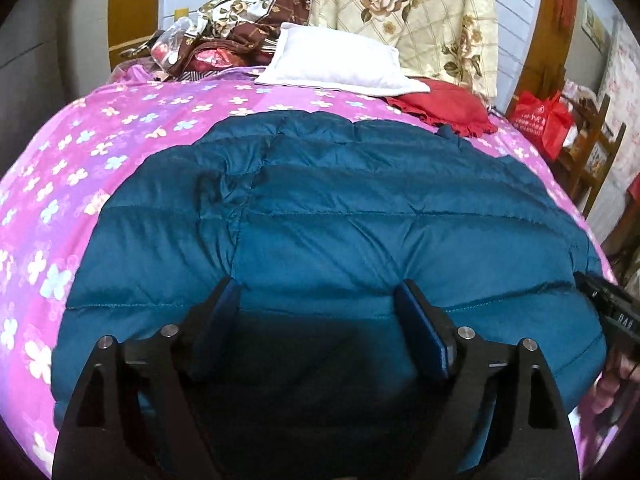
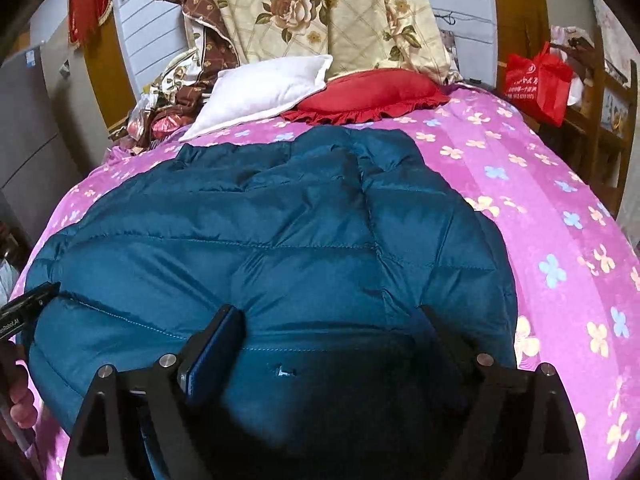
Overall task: Fold large clothes
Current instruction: 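Release the jacket and pull both grippers back from it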
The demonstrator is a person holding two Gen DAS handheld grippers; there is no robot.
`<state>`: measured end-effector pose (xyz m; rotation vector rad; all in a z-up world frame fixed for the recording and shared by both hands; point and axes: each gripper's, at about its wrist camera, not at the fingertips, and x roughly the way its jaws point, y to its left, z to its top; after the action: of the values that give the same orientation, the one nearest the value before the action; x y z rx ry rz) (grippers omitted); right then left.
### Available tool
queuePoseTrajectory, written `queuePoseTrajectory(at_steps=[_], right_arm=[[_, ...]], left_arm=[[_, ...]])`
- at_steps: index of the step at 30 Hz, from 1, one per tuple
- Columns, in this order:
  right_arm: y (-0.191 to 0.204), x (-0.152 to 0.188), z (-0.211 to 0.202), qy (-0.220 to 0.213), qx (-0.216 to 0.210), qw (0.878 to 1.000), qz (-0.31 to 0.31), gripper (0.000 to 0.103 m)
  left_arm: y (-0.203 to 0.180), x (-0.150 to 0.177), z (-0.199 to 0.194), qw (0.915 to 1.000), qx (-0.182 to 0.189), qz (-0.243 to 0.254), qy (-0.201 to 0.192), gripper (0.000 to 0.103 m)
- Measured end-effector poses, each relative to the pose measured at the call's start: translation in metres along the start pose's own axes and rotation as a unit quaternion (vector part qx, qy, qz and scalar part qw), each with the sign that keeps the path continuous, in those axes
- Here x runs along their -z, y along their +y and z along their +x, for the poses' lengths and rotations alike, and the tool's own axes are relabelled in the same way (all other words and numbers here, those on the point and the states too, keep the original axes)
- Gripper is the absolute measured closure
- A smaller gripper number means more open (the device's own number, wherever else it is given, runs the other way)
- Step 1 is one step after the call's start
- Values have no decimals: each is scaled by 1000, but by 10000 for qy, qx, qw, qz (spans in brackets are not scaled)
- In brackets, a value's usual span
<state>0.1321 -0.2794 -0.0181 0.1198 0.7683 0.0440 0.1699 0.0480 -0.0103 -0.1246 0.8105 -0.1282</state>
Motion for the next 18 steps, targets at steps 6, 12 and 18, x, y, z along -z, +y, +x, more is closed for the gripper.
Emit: queuePoseTrajectory(at_steps=[6,12,18], right_arm=[[1,1,2,-163,-149,9997,90,4],[6,0,4,57,-81,9999,58,0],[9,-6,-1,256,54,9997,15,1]], left_arm=[[4,0,-1,9991,244,-327,-66,13],[-4,-3,1,9996,58,-156,211,12],[-7,-1,-6,9996,-218,-65,163,11]])
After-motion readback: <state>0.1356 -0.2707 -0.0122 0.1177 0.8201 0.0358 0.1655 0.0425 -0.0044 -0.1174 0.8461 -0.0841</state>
